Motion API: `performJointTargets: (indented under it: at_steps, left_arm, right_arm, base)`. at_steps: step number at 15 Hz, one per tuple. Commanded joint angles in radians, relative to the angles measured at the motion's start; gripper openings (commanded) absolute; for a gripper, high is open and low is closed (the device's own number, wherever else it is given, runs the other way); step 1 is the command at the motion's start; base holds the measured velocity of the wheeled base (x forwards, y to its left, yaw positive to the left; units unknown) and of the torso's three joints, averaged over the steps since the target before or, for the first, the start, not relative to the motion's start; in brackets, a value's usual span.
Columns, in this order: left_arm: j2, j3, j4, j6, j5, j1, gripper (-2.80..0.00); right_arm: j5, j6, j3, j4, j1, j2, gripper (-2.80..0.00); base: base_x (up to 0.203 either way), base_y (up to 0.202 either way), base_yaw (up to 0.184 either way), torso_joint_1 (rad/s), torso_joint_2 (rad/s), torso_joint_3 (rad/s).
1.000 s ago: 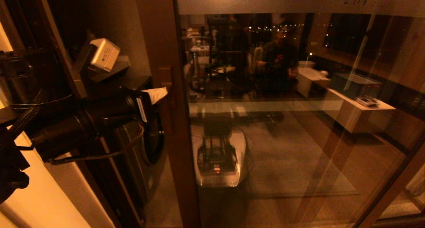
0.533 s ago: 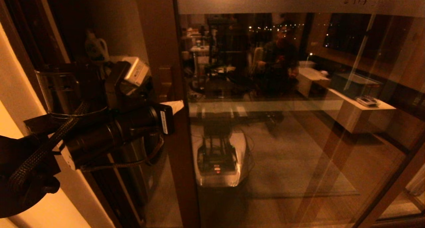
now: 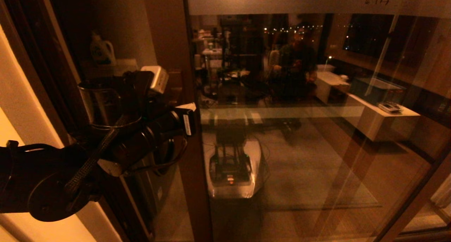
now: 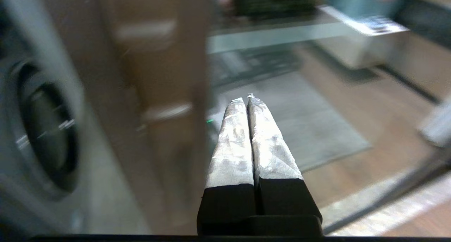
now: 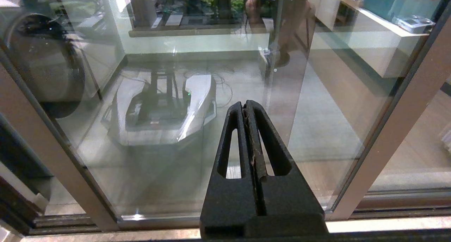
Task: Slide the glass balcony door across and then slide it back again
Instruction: Close the slid door
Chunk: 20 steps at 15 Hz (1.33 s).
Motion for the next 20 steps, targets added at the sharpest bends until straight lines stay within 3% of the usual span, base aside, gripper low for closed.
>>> performJointTargets:
  at_steps: [1, 20]
  left_arm:
    - [0.023, 0.009, -0.006, -0.001, 0.024, 0.001, -2.8]
    - [-0.025, 0.05, -0.003, 0.003, 0.04, 0.028, -2.8]
  right_arm:
    - [0.001, 0.0, 0.0, 0.0, 0.0, 0.002, -2.8]
    - [0.0, -0.002, 0.0, -0.001, 0.0, 0.002, -2.8]
  base:
    - [0.0, 0.0, 0.0, 0.0, 0.0, 0.0]
    - [0.0, 0.0, 0.0, 0.0, 0.0, 0.0]
